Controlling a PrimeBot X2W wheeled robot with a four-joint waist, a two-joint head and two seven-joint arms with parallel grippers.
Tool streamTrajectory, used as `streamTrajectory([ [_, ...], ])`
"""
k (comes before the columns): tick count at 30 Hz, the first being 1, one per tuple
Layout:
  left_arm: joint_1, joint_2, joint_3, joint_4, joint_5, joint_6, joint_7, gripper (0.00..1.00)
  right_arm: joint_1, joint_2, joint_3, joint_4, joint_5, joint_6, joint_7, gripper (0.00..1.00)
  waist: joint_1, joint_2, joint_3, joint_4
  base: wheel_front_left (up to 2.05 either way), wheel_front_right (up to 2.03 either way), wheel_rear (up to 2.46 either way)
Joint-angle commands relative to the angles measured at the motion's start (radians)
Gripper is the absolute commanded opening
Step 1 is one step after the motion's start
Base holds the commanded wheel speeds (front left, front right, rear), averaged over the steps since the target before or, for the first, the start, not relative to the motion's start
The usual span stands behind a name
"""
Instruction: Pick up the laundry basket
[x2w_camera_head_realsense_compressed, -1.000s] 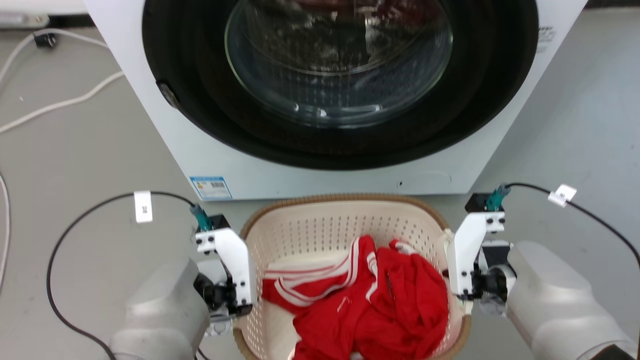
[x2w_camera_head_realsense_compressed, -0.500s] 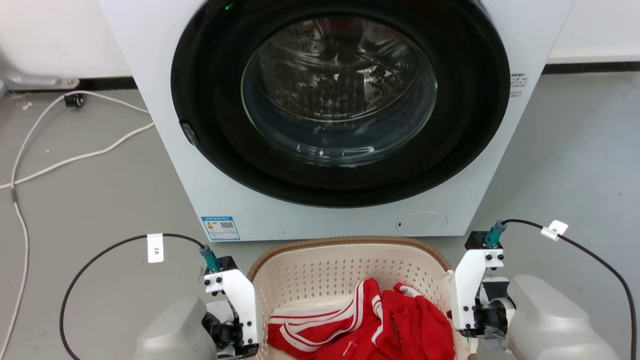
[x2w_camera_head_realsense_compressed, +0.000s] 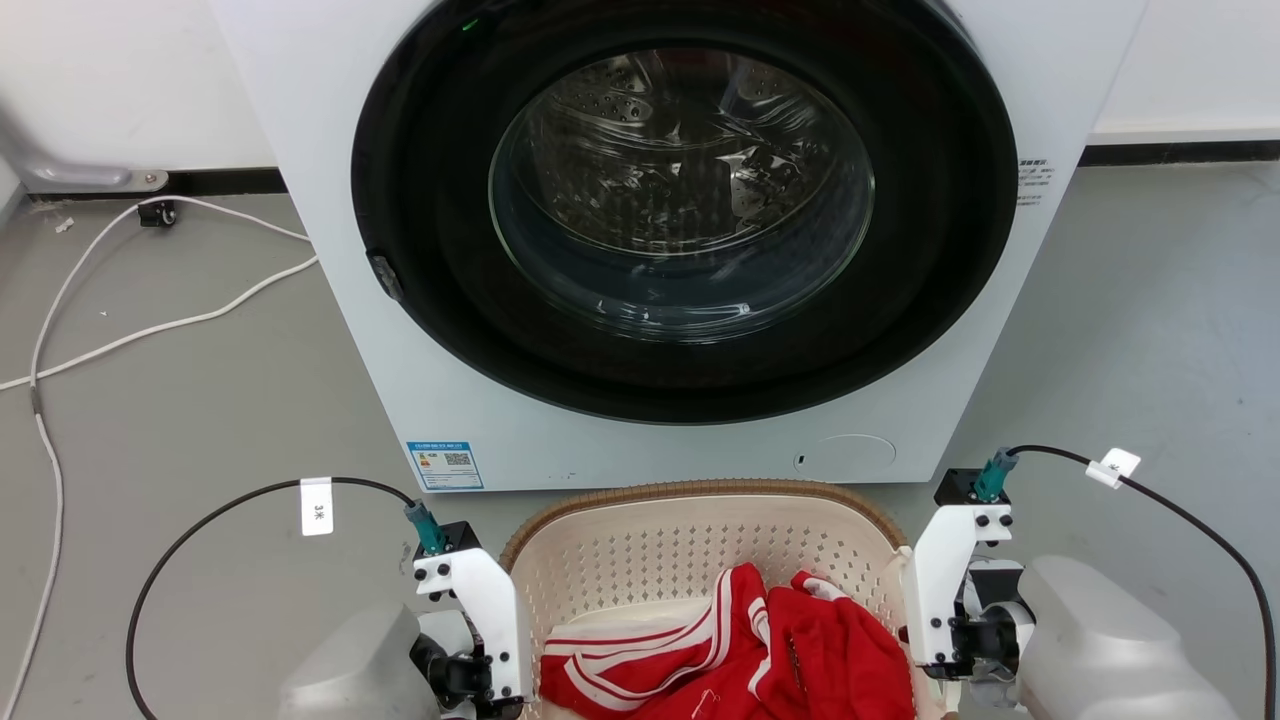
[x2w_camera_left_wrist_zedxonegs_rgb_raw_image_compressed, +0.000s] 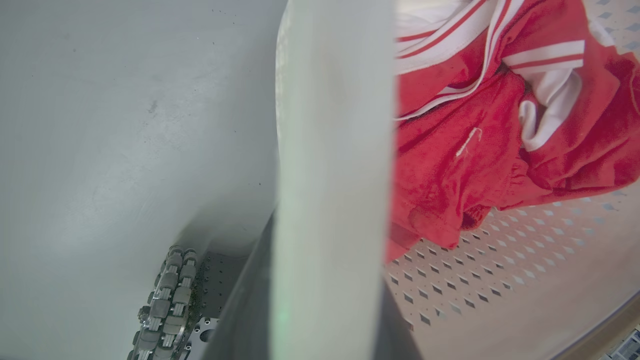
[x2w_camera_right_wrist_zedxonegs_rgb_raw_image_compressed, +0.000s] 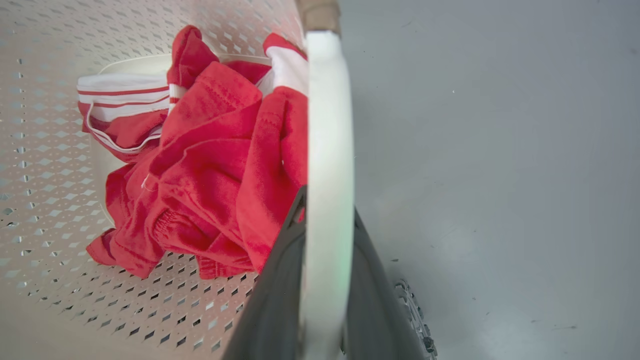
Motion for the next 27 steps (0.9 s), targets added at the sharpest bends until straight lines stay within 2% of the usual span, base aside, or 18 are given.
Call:
streamTrajectory([
  [1,0.000,-0.015,0.000,-0.009,-0.007,-0.013,-0.002,0.00,0.001,0.004,0.003,0.000,0.006,0.003,-0.006,0.00,0.0001,0.0000,0.000,-0.001,0.00,0.00,0.00],
  [27,-0.002,-0.008,-0.019,-0.005,-0.021,-0.013,-0.034,0.00,0.002,0.013,0.012,0.018,0.036,0.003,0.040,0.00,0.0001,0.0000,0.005,-0.008,0.00,0.00,0.00],
])
